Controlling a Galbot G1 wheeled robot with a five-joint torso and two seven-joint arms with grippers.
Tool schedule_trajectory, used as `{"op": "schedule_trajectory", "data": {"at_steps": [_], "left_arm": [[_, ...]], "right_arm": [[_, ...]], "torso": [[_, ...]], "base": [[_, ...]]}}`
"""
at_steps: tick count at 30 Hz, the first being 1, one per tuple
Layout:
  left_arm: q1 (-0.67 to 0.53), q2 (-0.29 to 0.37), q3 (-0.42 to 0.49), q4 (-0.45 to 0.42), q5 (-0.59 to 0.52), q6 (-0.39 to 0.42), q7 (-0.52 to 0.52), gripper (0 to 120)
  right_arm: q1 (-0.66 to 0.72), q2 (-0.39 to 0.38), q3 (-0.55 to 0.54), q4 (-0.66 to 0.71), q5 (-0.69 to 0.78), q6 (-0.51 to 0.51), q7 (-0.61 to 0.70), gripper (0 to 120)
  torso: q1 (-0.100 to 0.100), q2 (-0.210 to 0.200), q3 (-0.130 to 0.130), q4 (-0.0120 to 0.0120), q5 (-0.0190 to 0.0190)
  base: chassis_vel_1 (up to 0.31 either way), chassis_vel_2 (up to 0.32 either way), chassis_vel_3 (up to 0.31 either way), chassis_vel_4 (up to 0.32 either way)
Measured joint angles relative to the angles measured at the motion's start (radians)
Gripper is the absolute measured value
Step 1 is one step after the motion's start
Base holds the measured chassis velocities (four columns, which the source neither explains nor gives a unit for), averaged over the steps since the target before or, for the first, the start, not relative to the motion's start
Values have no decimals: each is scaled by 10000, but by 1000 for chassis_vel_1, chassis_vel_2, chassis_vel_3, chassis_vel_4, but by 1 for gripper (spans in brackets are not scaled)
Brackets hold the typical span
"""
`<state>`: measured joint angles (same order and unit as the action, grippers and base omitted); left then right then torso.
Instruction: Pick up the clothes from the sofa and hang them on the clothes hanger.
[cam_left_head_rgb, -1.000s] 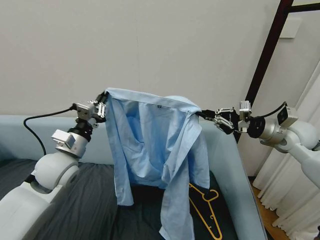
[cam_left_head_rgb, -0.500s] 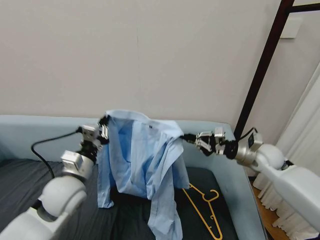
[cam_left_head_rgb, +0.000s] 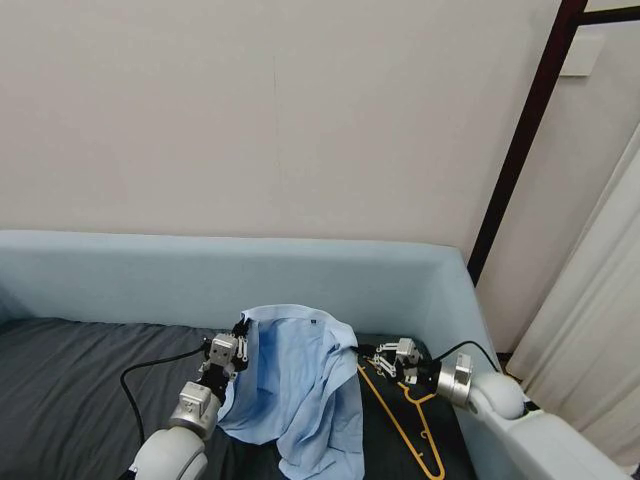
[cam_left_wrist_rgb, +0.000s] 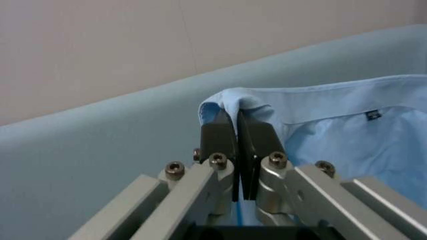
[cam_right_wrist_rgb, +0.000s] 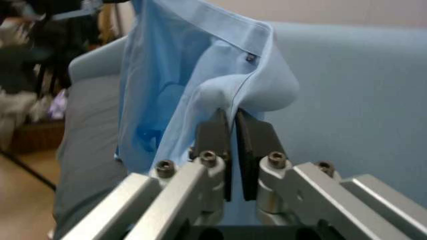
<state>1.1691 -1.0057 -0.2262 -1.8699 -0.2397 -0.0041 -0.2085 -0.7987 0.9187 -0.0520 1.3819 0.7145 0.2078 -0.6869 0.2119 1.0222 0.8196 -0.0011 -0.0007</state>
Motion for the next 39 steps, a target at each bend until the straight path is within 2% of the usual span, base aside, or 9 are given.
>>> {"op": "schedule_trajectory", "data": {"at_steps": [3, 8, 11, 14, 18, 21, 23, 27, 39], "left_arm": [[-107, 94, 35, 28, 27, -39, 135, 0], [-367, 362, 183, 170, 46, -102, 301, 0], [-453, 422, 261, 216, 49, -149, 349, 0], [-656, 523, 420, 276, 141, -178, 402, 0], [-963, 606, 685, 372, 210, -179, 393, 0], [-978, 593, 723, 375, 217, -183, 353, 0], [-954, 588, 731, 329, 247, -199, 327, 0], [-918, 588, 678, 235, 290, -219, 303, 0], [-1009, 646, 540, 160, 279, -296, 117, 0]], "right_arm": [[-582, -168, 31, 422, 689, -522, 1241, 18], [-1923, -474, 364, 1727, 1166, -2076, 5744, 39], [-2181, -493, 445, 2006, 1275, -2432, 6703, 47], [-2471, -418, 504, 2259, 1131, -2924, 8016, 56], [-2626, 105, 506, 2466, 1146, -4497, 10981, 77], [-2582, 307, 546, 2203, 1144, -4864, 10969, 84], [-2388, 528, 647, 1518, 709, -4975, 10112, 94], [-1959, 890, 687, 347, 152, -4921, 9224, 100], [-851, 1600, 880, -2375, -1208, -5014, 7401, 94]], "torso": [[0, 1, -1, -3, -1], [0, 1, -1, -4, -2], [0, 1, -1, -1, -3], [0, 1, -1, -2, -3], [0, 1, -1, -2, -3], [0, 1, 0, -1, -1], [0, 1, 0, -2, -3], [0, 0, 1, -1, 0], [2, 1, 1, -2, -2]], "base": [[0, 0, 0, 0], [0, 0, 0, 0], [0, 0, 0, 0], [0, 0, 0, 0], [0, 0, 0, 0], [0, 0, 0, 0], [0, 0, 0, 0], [0, 0, 0, 0], [0, 0, 0, 0]]}}
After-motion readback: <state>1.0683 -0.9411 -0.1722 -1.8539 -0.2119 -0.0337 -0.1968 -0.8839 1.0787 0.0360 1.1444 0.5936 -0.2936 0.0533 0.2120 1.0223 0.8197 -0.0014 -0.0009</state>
